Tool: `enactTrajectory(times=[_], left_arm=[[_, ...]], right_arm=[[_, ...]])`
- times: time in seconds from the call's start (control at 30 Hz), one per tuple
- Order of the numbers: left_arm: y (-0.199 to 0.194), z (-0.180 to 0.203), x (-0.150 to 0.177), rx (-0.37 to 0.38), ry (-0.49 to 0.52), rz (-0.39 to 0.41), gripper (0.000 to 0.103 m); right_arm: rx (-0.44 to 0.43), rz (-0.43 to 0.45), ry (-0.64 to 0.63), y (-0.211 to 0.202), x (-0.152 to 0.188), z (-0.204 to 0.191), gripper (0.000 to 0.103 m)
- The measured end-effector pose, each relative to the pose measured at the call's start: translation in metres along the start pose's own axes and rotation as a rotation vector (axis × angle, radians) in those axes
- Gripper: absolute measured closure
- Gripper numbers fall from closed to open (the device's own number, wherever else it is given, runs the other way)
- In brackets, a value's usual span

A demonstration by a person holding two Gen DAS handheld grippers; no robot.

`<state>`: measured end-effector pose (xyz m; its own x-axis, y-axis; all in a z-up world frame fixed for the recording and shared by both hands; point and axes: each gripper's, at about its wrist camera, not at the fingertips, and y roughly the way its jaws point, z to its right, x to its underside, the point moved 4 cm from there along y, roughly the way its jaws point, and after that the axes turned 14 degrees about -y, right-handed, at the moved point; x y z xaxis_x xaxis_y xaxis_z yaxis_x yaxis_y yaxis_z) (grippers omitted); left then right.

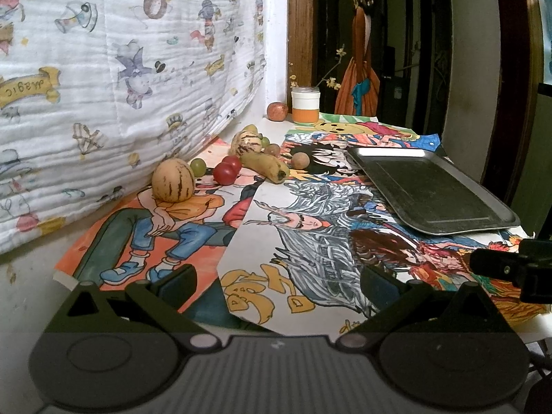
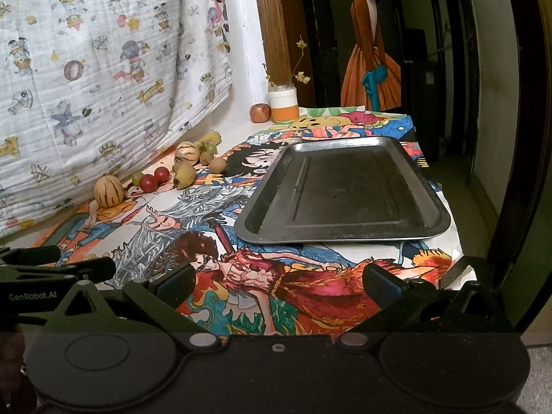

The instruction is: Organize fruits

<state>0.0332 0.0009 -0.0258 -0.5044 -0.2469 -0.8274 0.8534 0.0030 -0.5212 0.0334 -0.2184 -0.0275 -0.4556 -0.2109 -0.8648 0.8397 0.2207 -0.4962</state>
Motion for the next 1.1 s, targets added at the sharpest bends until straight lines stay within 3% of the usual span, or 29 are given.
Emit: enactTrajectory(times=[1.1], left_arm=[[0.0001, -0.0016, -0.0002, 0.0, -0.002, -0.003, 0.0]], right_arm=[[-0.002, -0.009, 0.004, 0.0004, 0.001, -0.0004, 0.0]])
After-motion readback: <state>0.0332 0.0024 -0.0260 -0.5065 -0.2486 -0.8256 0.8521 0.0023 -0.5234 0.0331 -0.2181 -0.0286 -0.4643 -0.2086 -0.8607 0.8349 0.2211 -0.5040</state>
